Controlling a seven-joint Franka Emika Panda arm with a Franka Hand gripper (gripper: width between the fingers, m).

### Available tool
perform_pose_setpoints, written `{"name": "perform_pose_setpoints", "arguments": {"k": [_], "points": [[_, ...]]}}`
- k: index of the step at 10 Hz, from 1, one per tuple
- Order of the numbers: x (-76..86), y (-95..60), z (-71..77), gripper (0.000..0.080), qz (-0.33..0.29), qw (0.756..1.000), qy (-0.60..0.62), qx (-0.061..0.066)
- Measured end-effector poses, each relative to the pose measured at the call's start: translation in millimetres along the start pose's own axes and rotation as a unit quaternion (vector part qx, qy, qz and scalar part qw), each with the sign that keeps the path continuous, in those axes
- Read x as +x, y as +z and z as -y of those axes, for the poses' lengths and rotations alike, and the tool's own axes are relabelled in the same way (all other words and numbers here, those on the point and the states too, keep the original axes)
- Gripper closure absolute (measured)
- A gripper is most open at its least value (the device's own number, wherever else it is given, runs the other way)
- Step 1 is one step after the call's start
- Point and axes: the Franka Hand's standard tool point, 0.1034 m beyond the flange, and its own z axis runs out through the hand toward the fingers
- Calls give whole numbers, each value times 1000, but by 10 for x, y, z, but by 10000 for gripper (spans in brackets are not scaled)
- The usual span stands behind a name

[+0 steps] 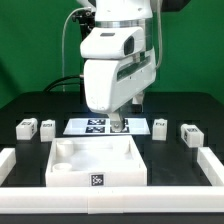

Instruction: Assemble one leg

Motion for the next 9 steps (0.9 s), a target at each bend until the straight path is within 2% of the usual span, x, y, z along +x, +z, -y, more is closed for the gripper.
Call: {"name": "perform_pose_setpoints", "arguments": {"k": [1, 2, 3, 4, 5, 9], "points": [[-80, 49, 79, 150, -4, 1000, -17, -6], [-340, 145, 189, 150, -18, 996, -87, -27], [-647, 243, 319, 150, -20, 988, -148, -39], [-773, 284, 393, 150, -11, 982, -183, -36], [-764, 291, 393, 150, 1, 975, -220, -39], [-783, 298, 392, 150, 1, 978, -207, -38]]}}
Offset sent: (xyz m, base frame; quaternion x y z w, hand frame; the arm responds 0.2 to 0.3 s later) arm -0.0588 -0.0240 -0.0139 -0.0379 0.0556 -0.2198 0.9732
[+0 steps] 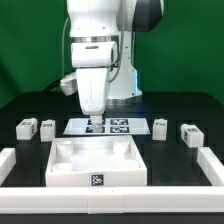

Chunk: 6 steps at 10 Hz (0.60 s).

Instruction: Assemble one leg

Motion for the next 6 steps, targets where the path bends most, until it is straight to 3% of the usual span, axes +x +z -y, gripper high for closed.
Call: {"name": "perform_pose_setpoints", "arguments": {"k": [1, 3, 6], "points": [[-17, 52, 24, 150, -1, 1000, -6, 3], [-102, 381, 172, 150, -4, 999, -31, 28], [-194, 544, 257, 150, -5, 998, -48, 35]]}}
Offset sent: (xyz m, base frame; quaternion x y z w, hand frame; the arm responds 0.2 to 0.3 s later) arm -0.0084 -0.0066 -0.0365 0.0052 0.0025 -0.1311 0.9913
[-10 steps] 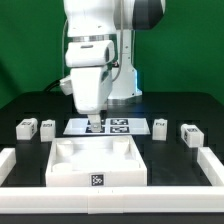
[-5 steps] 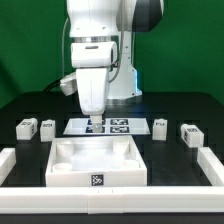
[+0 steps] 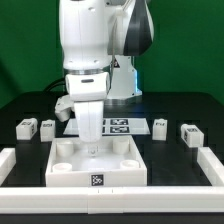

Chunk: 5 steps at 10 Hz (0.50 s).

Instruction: Assemble one leg

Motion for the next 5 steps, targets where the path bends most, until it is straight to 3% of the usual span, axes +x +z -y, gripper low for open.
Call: {"name": "perform_pose_setpoints", "arguments": {"k": [2, 4, 5], "points": [[-12, 10, 8, 150, 0, 1000, 3, 1], [-13, 10, 9, 413, 0, 1000, 3, 1], [-13, 10, 9, 413, 0, 1000, 3, 1]]}}
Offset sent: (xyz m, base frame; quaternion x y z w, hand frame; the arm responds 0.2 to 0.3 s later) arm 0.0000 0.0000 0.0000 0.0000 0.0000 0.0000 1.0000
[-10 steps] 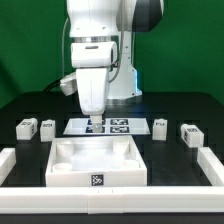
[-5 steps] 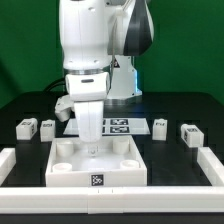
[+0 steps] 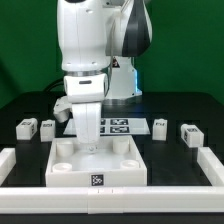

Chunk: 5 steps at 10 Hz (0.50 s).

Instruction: Assemble one leg

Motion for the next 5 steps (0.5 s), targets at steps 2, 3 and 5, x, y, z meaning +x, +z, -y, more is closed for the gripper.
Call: {"name": "perform_pose_setpoints", "arguments": {"k": [2, 3, 5], "points": [[0, 0, 1, 603, 0, 1000, 0, 0], [-1, -4, -8, 747, 0, 1000, 0, -1], [-4, -5, -10, 748, 0, 1000, 0, -2]]}}
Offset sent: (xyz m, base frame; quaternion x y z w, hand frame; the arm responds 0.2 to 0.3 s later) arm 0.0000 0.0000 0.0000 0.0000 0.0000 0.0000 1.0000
